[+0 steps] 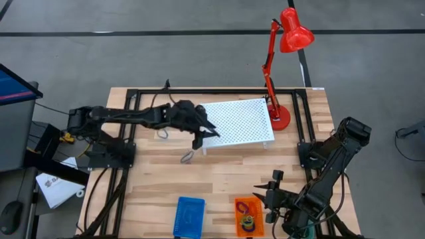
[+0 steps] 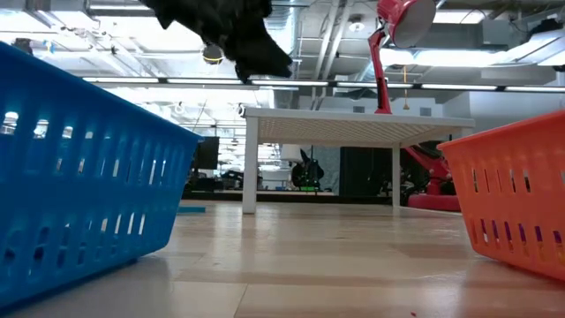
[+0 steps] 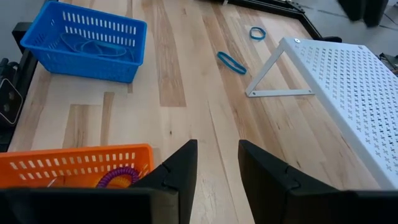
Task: Pick & Place Office Desk Supplies
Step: Adjust the shelf
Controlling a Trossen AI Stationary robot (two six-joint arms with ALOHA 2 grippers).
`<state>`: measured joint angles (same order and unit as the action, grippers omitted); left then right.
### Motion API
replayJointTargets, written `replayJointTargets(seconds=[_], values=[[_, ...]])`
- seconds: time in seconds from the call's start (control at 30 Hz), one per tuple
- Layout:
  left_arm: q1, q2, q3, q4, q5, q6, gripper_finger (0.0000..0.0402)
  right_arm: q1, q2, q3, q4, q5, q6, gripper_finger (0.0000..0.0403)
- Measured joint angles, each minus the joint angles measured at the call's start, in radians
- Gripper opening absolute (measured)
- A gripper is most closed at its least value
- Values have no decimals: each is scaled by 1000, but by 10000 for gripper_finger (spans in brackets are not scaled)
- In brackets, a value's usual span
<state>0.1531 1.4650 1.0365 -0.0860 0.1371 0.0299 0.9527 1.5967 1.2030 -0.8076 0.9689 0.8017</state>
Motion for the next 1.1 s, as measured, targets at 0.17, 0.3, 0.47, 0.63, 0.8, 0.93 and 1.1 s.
replayJointTargets(seconds=[0.17,0.3,0.47,0.63,0.8,0.93,1.1], values=[[43,89,-1,-26,4,-1,156,1,0,0,-6,-1,0,113],[44,144,-1,0,11,21,156,1,0,0,-8,-3,2,113],[51,154,1,-3,-8,23,156,1,0,0,-12,-4,2,113],[64,152,5,-60,-43,22,156,2,0,0,-11,-4,7,113],[74,153,4,-82,-54,20,156,9,0,0,-11,-4,10,113],[86,153,3,-110,-88,19,156,9,0,0,-11,-4,10,113],[90,153,3,-131,-115,16,156,8,0,0,-11,-4,11,113]])
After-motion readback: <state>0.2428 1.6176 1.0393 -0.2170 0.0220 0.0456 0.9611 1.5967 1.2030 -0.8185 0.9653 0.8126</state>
